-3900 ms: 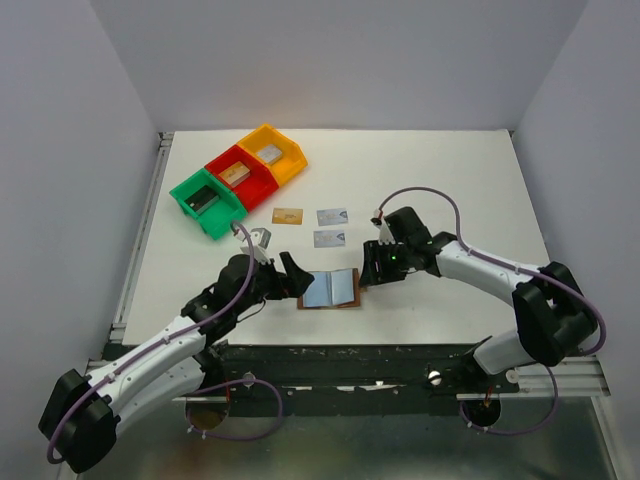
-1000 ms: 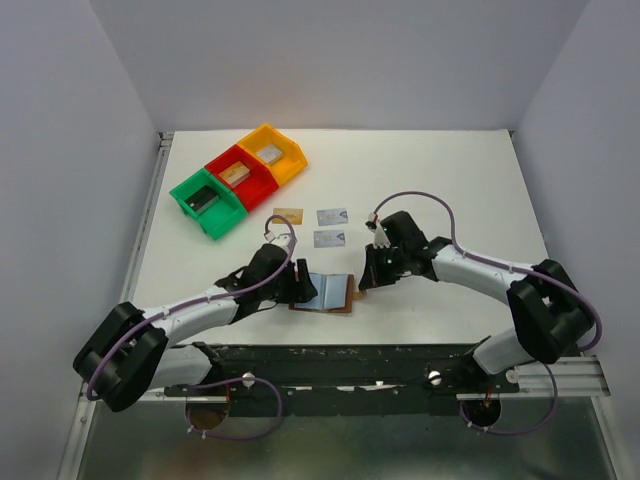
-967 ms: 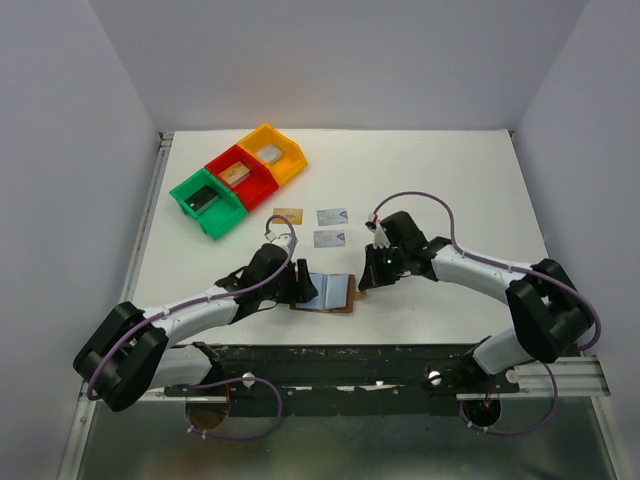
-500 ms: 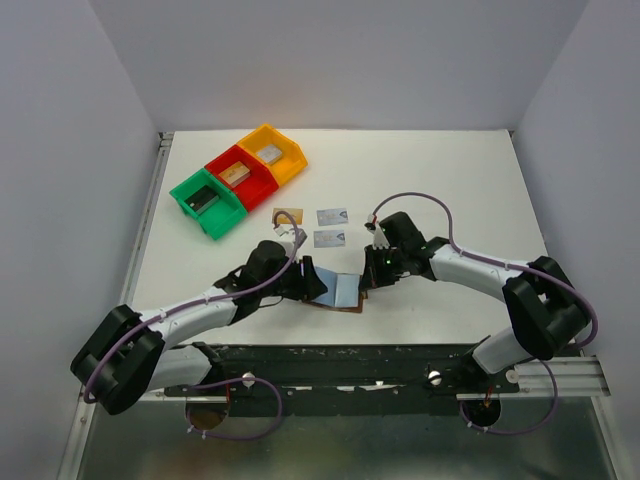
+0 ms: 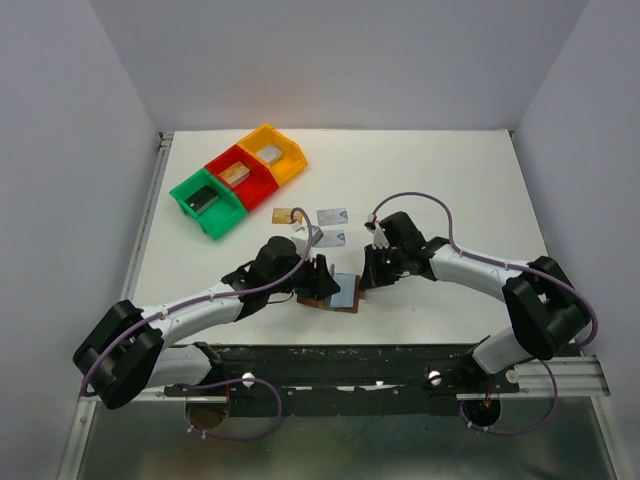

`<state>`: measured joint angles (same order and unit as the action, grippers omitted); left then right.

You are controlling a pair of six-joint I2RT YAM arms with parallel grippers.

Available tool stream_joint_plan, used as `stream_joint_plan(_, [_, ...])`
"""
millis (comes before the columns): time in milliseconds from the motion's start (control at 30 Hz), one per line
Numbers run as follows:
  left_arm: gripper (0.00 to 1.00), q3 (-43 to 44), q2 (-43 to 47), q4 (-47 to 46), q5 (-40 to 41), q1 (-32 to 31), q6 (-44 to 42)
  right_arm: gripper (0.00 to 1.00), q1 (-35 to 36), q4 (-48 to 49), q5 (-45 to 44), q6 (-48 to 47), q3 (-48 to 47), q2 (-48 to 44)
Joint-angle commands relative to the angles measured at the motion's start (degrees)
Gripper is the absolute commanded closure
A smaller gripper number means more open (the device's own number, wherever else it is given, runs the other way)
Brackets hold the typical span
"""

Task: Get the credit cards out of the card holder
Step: Remove the credit card from the card holder.

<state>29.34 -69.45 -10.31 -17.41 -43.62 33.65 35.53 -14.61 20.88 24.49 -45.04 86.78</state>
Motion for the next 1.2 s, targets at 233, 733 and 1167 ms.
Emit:
stream_joint_plan(233, [0.42,3.7,-2.71,1.78,-0.52,-2.0,-2.53,1.0,0.33,1.08,-0.32,0.12,0.91,0.58])
stream_joint_plan(733, [0.4,6.34,-5.08,4.86,3.95,-3.93,-3.06,1.0,0.24,0.9,-1.28,0.03,1.62,-0.12])
stream_joint_plan(1167, [0.37,3.01,0.97,6.7,14.93,-3.76,0.01,1.0,0.33,0.29,-0.58,-0.23,1.35,-1.88])
